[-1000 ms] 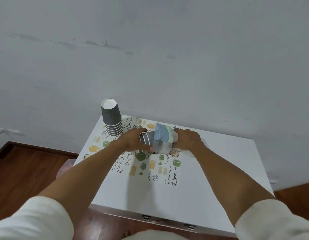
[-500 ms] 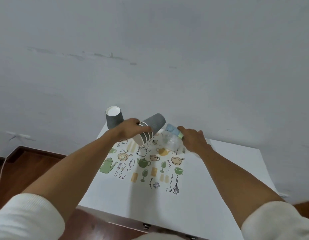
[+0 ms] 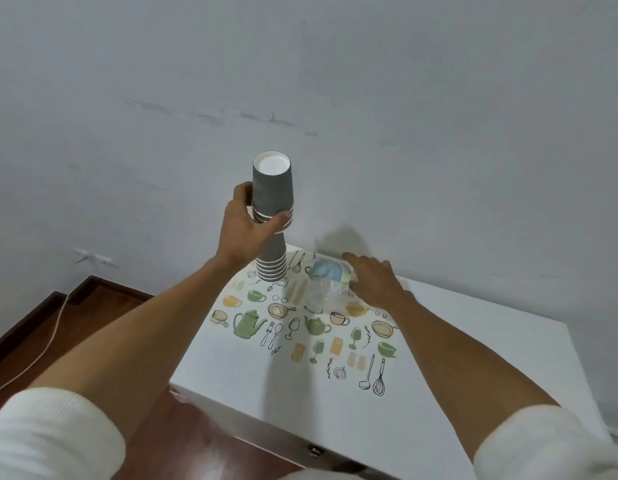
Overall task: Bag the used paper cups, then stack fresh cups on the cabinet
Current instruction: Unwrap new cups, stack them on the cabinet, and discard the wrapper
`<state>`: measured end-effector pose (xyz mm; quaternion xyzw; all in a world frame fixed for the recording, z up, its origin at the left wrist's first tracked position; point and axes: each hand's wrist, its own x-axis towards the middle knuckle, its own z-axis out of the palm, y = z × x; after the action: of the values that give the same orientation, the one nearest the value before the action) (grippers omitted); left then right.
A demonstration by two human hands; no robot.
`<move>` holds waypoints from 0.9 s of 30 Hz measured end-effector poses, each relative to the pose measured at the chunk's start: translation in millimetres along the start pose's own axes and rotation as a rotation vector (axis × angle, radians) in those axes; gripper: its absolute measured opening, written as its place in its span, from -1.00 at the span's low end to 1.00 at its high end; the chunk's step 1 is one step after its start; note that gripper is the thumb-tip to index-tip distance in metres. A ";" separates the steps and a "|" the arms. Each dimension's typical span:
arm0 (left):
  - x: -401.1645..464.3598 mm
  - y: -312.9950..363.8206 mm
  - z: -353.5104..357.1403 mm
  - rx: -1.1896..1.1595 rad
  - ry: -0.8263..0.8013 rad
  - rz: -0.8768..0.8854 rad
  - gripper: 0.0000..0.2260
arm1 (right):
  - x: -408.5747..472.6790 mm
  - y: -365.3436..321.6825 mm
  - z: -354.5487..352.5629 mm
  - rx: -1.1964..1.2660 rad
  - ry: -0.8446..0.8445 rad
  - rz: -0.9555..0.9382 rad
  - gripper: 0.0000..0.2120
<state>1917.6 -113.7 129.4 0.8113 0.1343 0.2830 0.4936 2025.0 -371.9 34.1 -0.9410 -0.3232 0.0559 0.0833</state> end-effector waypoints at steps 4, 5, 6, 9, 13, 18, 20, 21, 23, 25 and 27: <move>1.4 -22.3 -4.9 0.020 -0.048 -0.087 -0.35 | 3.8 -7.7 5.6 0.005 -0.007 0.013 -0.35; 1.1 -27.8 -4.5 0.023 -0.066 -0.103 -0.36 | 4.1 -9.4 6.9 0.000 -0.008 0.019 -0.35; 0.5 -33.0 -3.8 0.025 -0.078 -0.119 -0.37 | 4.5 -10.7 7.6 -0.002 -0.008 0.024 -0.35; -3.0 -49.0 0.4 0.054 -0.111 -0.167 -0.39 | 3.4 -12.5 7.9 -0.008 -0.013 0.039 -0.34; -8.4 -62.3 4.3 0.068 -0.142 -0.235 -0.38 | 0.6 -12.5 7.6 0.004 -0.035 0.074 -0.32; -40.2 -65.8 27.0 0.024 0.067 -0.504 -0.38 | -5.5 -8.8 6.9 0.038 -0.036 0.108 -0.28; -59.5 -68.0 41.6 -0.012 0.071 -0.590 -0.52 | -6.8 -7.3 5.8 0.050 -0.038 0.117 -0.24; -67.6 -65.4 48.6 -0.020 0.010 -0.575 -0.59 | -8.3 -7.2 4.4 0.057 -0.043 0.116 -0.22; -74.8 -58.3 62.7 -0.027 -0.117 -0.452 -0.60 | -12.4 -7.8 -0.3 0.084 -0.072 0.112 -0.15; -70.4 -43.9 76.8 -0.012 -0.204 -0.330 -0.48 | -20.2 -7.2 -8.9 0.163 -0.119 0.129 -0.10; -58.7 -35.1 90.5 0.057 -0.286 -0.296 -0.45 | -27.5 -3.6 -16.8 0.259 -0.126 0.188 -0.21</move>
<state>1926.2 -191.7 47.5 0.8283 0.1884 0.0854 0.5208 2003.9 -388.1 52.7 -0.9431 -0.2286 0.1633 0.1780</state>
